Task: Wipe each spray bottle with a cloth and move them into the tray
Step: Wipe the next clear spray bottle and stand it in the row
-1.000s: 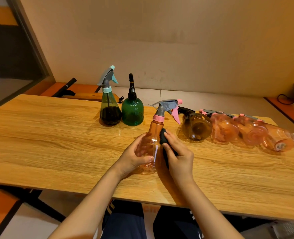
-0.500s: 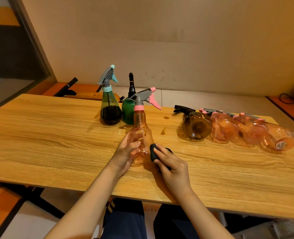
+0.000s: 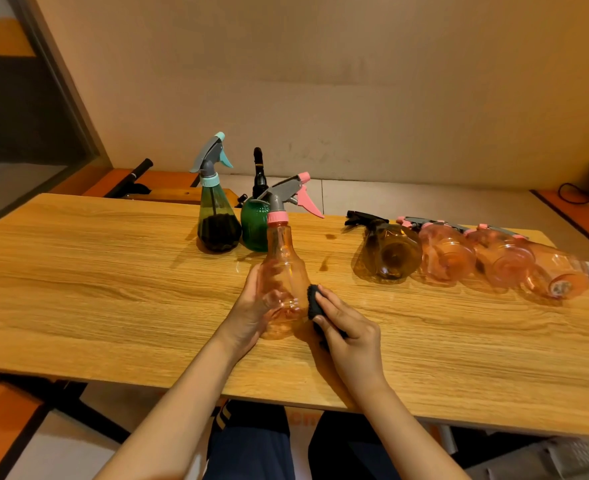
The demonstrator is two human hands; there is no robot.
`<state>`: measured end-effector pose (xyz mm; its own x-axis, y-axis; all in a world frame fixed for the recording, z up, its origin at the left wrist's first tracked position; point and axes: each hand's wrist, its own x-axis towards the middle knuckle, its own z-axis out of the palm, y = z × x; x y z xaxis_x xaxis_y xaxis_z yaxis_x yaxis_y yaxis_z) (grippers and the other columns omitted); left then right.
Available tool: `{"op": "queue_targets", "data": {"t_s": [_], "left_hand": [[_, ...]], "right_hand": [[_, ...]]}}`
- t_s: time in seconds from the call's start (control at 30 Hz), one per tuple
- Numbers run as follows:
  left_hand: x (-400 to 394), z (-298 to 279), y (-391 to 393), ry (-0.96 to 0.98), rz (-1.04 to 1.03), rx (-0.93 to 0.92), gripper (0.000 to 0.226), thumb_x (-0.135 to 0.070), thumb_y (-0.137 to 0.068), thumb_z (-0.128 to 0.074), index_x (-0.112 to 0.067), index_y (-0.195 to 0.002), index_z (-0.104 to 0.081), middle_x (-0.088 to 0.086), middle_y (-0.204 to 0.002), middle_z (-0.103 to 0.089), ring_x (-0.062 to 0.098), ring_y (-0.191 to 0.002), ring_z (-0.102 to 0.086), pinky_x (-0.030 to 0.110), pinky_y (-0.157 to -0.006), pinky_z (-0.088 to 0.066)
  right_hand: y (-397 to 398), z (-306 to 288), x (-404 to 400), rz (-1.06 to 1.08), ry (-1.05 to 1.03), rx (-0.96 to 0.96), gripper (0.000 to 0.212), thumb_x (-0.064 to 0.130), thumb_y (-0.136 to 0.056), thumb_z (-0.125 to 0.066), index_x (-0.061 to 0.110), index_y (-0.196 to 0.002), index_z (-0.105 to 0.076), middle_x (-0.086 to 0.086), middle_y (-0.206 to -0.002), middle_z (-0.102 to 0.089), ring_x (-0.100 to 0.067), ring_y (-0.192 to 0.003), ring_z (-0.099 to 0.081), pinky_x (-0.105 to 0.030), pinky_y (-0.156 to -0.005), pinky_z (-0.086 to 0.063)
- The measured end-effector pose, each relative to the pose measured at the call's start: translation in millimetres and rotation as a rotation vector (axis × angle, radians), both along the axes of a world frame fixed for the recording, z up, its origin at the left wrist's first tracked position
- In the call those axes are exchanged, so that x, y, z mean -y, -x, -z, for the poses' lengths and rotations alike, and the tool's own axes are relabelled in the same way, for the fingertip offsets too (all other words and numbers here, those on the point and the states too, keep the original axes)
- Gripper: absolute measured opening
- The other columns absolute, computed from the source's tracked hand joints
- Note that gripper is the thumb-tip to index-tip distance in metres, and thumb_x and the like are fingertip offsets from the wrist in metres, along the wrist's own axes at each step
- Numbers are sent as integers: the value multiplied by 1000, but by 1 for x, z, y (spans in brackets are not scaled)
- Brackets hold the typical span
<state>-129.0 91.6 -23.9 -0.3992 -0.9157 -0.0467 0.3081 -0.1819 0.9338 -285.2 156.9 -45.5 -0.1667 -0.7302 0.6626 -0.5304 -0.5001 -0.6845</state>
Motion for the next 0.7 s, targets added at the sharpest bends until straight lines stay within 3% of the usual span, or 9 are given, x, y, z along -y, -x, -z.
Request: {"op": "queue_targets", "data": {"t_s": [0.17,0.37,0.53,0.7], "left_hand": [[-2,-1,2,21,-26,10,102,-51,-36,-93,-21,-124,-50,-1,-106,-70,13,-99,-67,22,-75,-54],[-2,5,4,119,-43,149,99,-44,-47,-90,-27,-132,-43,-8,-114,-67,9,-110,-62,21,-81,-51],[-3,8,5,191,-11,219,88,-30,-53,-80,-31,-132,-42,0,-129,-57,12,-120,-56,27,-96,-48],[-6,4,7,227,28,255,78,-12,-59,-78,-38,-124,-42,-5,-127,-54,-5,-106,-60,14,-81,-48]], "right_hand": [[0,2,-1,9,38,-41,43,-1,-74,-66,5,-116,-57,1,-119,-58,-4,-113,-54,-17,-96,-43],[0,5,0,-9,51,-79,44,-1,-75,-67,6,-117,-58,0,-121,-58,-12,-113,-56,-21,-97,-43],[-2,-5,7,51,34,-30,39,1,-75,-65,6,-114,-61,2,-118,-57,-7,-112,-54,-14,-97,-40],[-4,-32,29,120,72,-34,34,2,-77,-63,3,-111,-64,1,-117,-57,-5,-112,-52,-11,-98,-37]]}}
